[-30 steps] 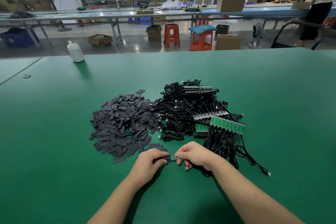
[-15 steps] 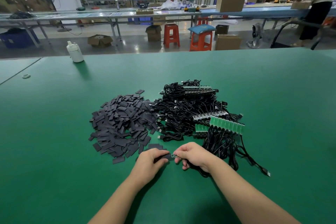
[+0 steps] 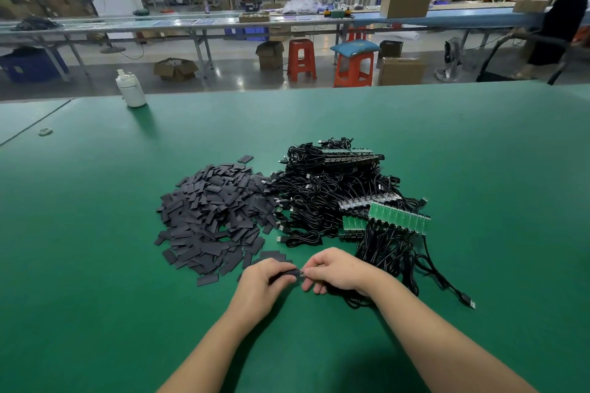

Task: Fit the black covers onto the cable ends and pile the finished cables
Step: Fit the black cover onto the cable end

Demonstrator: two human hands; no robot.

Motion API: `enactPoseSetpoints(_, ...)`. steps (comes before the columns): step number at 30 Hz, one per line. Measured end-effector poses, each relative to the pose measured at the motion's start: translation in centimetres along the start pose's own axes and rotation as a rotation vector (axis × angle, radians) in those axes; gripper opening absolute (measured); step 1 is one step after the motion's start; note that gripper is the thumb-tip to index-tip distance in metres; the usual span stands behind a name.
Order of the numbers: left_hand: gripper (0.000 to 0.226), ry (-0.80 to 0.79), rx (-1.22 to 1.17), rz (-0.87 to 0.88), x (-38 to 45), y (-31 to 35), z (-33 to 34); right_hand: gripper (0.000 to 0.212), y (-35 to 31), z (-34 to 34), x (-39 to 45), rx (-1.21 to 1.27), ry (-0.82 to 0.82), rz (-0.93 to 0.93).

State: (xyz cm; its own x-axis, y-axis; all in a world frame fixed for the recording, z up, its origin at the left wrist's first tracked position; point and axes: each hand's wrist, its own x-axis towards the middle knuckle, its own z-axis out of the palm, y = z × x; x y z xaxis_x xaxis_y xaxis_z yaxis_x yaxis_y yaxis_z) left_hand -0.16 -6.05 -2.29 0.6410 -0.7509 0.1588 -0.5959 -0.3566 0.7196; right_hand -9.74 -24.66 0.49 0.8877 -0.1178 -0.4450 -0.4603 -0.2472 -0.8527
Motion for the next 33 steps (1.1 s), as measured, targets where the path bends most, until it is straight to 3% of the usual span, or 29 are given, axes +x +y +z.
enactPoseSetpoints(16, 0.029, -0.008, -0.011, 0.05, -0.2, 0.4, 0.5, 0.021, 0.5, -0.1, 0.0, 0.081, -0.006, -0.017)
enactPoseSetpoints(21, 0.018, -0.012, 0.027, 0.064, -0.3, 0.6, 0.6, 0.018, 0.8, -0.1, 0.1, 0.085, -0.006, -0.004)
enactPoseSetpoints(33, 0.021, -0.03, 0.075, 0.094, -0.4, 1.2, 0.3, 0.017, 0.6, -0.1, -0.2, 0.093, -0.025, -0.018)
